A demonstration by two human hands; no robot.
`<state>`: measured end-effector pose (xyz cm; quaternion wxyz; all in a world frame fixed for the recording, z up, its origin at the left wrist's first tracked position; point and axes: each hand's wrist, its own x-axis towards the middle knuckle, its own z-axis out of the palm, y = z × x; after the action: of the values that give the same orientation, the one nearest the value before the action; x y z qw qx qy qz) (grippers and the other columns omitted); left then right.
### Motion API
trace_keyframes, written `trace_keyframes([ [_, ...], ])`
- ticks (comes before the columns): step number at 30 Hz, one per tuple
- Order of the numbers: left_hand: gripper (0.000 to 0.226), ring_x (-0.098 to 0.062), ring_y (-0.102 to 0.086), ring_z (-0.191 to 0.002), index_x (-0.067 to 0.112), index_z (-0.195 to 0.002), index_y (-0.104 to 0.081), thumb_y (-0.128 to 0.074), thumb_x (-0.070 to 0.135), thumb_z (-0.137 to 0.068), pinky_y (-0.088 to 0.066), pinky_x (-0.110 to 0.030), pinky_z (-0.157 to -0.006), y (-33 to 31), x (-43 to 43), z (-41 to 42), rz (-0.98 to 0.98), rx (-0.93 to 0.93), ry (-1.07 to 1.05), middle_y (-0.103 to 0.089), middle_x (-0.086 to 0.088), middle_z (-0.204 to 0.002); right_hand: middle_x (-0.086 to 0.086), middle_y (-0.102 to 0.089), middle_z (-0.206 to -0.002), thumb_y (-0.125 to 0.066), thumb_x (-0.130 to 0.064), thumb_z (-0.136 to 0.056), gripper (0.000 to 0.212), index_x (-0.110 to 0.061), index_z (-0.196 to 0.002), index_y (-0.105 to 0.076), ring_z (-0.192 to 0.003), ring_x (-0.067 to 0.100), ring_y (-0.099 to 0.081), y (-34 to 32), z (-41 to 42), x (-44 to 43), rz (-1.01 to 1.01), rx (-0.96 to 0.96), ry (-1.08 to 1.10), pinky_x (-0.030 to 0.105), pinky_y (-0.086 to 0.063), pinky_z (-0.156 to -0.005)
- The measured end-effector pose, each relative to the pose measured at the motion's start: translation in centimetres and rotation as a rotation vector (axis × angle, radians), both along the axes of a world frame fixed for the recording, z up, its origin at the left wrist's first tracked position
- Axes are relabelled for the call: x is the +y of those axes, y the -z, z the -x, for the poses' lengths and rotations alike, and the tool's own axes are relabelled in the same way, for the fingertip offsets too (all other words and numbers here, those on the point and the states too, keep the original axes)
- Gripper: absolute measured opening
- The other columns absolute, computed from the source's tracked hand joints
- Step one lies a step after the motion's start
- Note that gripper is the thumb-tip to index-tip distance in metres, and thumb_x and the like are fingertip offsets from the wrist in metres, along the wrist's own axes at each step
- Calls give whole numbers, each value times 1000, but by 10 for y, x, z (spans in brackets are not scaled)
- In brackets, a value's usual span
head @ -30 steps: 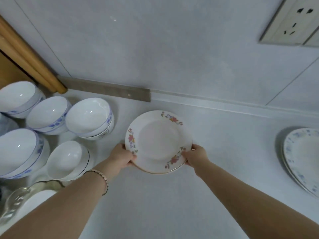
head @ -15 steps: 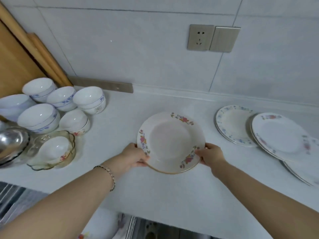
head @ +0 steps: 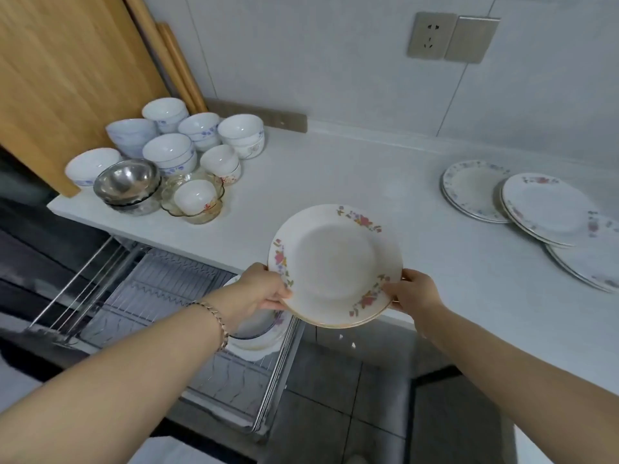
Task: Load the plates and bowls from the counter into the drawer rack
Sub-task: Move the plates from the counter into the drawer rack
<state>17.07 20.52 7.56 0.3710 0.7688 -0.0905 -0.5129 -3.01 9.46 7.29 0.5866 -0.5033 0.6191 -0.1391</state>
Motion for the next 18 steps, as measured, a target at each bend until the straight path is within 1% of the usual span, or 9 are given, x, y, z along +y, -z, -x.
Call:
trace_keyframes([
  [1,42,-34,-63,-108,-6,-120,-50,-56,-18,-80,-53,-33,-77,2,13,-5,-5,-2,-6,-62,-21,-123,25,-65,-108,-49,10,-81,22,3,-99,-61,-99,38,-64,3,-6,13,6,13,-22,40,-56,-81],
  [3,39,-33,-63,-106,-4,-115,-53,-56,-19,-79,-53,-33,-76,8,48,-20,-32,-3,-18,-62,-21,-122,24,-66,-101,-50,7,-80,24,7,-102,-60,-99,39,-64,8,-25,46,20,43,-67,47,-55,-87],
  [5,40,-34,-62,-110,-5,-118,-52,-55,-19,-81,-54,-35,-78,18,83,-42,-88,8,-32,-61,-22,-123,26,-65,-102,-50,6,-81,27,8,-106,-59,-99,39,-64,17,-49,80,13,40,-99,45,-56,-85],
  [7,41,-35,-61,-111,-8,-121,-51,-54,-20,-81,-54,-39,-82,29,117,-70,-141,22,-45,-61,-23,-122,25,-66,-97,-51,6,-82,26,7,-107,-58,-96,36,-65,28,-76,114,-8,30,-122,43,-57,-82],
  [9,42,-36,-61,-112,-8,-122,-52,-52,-21,-82,-53,-39,-79,38,148,-102,-175,20,-35,-62,-24,-122,20,-66,-92,-53,4,-81,26,6,-105,-60,-90,33,-66,43,-106,148,-28,18,-123,46,-58,-83],
  [12,40,-36,-60,-112,-9,-120,-53,-51,-21,-82,-52,-40,-81,52,193,-152,-217,1,-1,-61,-24,-123,16,-62,-116,-53,2,-81,21,1,-100,-61,-92,32,-66,65,-154,203,-78,22,-91,45,-58,-82],
  [13,39,-37,-60,-112,-10,-120,-53,-51,-21,-82,-52,-41,-82,58,207,-167,-229,-1,5,-61,-25,-123,19,-63,-114,-51,3,-82,20,1,-99,-61,-93,34,-66,71,-169,220,-98,31,-73,47,-57,-84],
  [15,39,-39,-59,-112,-10,-118,-53,-49,-22,-82,-51,-42,-80,69,230,-196,-250,-1,2,-60,-26,-122,27,-67,-104,-49,4,-82,22,8,-100,-61,-95,39,-66,85,-196,248,-132,52,-40,52,-54,-87],
  [18,40,-40,-59,-112,-10,-118,-53,-48,-24,-81,-51,-44,-79,87,250,-237,-291,-4,8,-60,-27,-121,30,-67,-104,-48,3,-82,22,11,-98,-61,-98,42,-65,107,-232,272,-182,55,7,52,-54,-87],
])
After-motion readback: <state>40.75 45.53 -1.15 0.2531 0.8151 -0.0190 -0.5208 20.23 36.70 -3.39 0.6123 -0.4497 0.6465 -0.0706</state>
